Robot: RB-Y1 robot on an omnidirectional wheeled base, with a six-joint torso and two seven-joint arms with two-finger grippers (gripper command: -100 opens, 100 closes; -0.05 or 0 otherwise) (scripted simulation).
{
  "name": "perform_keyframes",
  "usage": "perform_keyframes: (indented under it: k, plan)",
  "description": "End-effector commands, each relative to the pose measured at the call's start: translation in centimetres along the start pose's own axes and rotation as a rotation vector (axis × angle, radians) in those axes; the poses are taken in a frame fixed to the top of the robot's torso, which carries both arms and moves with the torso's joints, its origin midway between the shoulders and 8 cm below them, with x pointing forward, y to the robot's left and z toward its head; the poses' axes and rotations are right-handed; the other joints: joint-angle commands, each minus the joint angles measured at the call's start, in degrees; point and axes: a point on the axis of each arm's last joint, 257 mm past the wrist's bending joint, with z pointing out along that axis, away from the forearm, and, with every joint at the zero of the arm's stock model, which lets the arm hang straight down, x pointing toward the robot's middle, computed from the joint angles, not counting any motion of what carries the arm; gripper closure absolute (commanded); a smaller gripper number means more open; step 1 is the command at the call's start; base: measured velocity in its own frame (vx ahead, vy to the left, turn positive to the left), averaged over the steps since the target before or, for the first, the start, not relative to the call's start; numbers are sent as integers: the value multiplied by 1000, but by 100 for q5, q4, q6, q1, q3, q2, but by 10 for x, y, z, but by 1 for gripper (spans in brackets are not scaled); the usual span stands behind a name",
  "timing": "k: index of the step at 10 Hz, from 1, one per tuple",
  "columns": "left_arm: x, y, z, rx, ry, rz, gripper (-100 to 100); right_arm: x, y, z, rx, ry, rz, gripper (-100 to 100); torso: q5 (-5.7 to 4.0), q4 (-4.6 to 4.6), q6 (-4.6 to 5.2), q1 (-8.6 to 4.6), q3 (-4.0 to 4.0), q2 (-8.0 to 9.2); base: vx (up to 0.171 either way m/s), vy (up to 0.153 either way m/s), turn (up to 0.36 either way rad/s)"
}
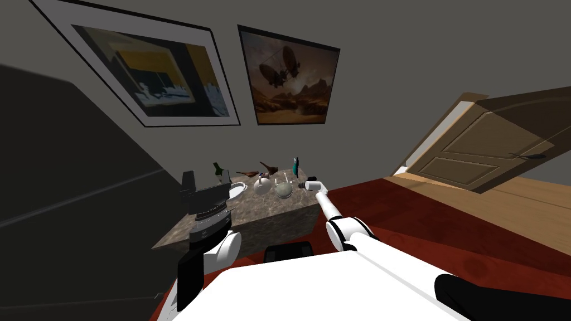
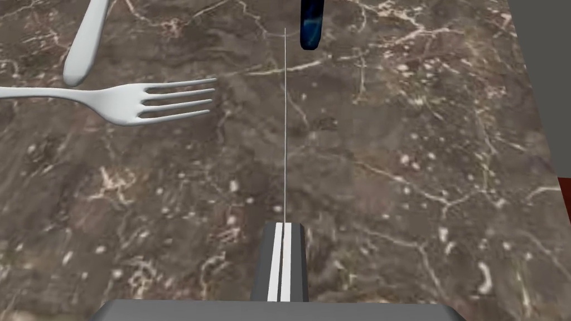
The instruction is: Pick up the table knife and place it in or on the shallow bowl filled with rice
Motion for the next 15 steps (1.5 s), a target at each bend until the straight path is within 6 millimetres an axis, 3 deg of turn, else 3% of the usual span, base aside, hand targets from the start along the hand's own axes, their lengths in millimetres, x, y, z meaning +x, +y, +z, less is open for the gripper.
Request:
perform_keyframes:
  k: [1,2,3,4,5,6,7,12,15]
  plan:
    - [0,0,0,0,0,0,0,0,0,0,0,0,0,100,0,0,0,0,0,0,0,0,0]
    - [0,0,0,0,0,0,0,0,0,0,0,0,-2,100,0,-1,4,3,-2,-3,0,0,0]
    - [0,0,0,0,0,0,0,0,0,0,0,1,-2,0,0,-2,3,3,-3,-4,0,0,0]
    - [0,0,0,0,0,0,0,9,2,-5,-4,-1,-6,100,0,-3,3,3,-4,-5,-46,0,-8]
    - [0,0,0,0,0,0,0,5,1,-2,-3,3,-6,100,0,0,4,2,4,9,-27,0,-2]
    - [0,0,0,0,0,0,0,6,1,-3,-3,2,-5,0,-1,0,4,1,3,8,0,0,0]
    - [0,0,0,0,0,0,0,19,1,-6,-1,14,10,100,-1,-2,4,1,0,1,-128,61,-161]
    - [0,0,0,0,0,0,0,74,-1,-26,16,52,76,100,9,18,14,49,56,99,-207,137,-280]
    - [0,0,0,0,0,0,0,98,-6,-38,26,59,100,100,9,18,6,58,47,80,-164,113,-134]
